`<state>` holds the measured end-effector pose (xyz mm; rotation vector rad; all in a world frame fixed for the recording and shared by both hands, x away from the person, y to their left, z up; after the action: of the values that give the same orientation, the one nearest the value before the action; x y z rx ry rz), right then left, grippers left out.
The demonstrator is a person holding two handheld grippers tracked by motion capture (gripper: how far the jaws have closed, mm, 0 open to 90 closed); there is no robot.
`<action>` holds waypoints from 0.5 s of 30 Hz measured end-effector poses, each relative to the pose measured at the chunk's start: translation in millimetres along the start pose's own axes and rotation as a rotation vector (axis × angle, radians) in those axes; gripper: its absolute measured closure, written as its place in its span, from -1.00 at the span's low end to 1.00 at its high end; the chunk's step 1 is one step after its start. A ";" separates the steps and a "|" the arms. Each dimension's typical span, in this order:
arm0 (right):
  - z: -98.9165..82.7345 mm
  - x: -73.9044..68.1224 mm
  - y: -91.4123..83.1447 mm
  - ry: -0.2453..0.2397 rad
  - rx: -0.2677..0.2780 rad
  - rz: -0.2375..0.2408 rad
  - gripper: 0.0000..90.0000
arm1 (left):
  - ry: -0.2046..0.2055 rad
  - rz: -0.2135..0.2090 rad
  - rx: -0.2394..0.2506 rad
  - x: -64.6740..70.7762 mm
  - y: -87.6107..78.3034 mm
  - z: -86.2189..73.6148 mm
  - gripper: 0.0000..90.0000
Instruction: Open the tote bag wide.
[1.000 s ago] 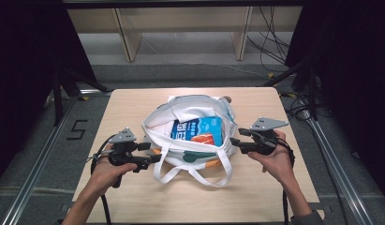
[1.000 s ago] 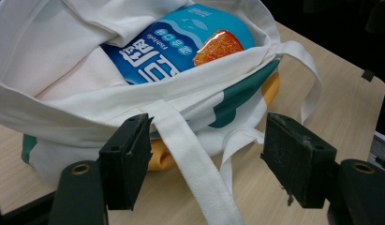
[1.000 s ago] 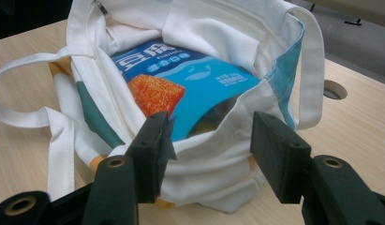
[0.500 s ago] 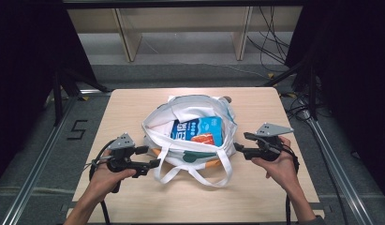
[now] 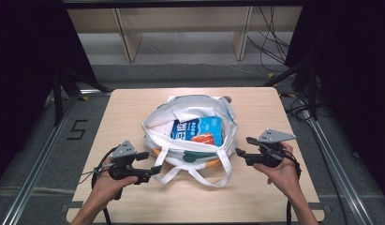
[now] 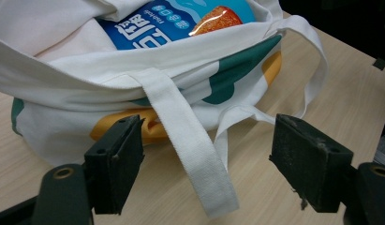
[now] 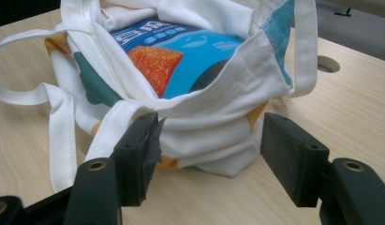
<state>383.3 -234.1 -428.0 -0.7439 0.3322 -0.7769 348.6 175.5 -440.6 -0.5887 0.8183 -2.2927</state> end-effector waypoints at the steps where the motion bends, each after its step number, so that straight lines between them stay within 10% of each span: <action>1: -0.7 0.0 0.4 -0.003 0.012 -0.006 -0.15 | 0.006 -0.004 -0.009 -0.2 0.0 -0.9 -0.45; 15: -17.9 -6.7 -1.9 -0.027 0.004 -0.001 -0.18 | 0.007 0.010 0.006 10.1 2.5 -15.5 -0.49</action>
<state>368.4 -238.6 -439.2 -0.7501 0.3060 -0.7671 333.4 173.3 -451.2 -0.5733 0.8160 -2.2884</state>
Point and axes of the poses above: each handheld gripper's, and its own axes: y roughly forward along the jaws, z roughly out of its top, x roughly to its right, the point moved 2 cm from there along y, roughly forward along the jaws, and after that the axes turned 12 degrees about -x, right-handed, at the moved point
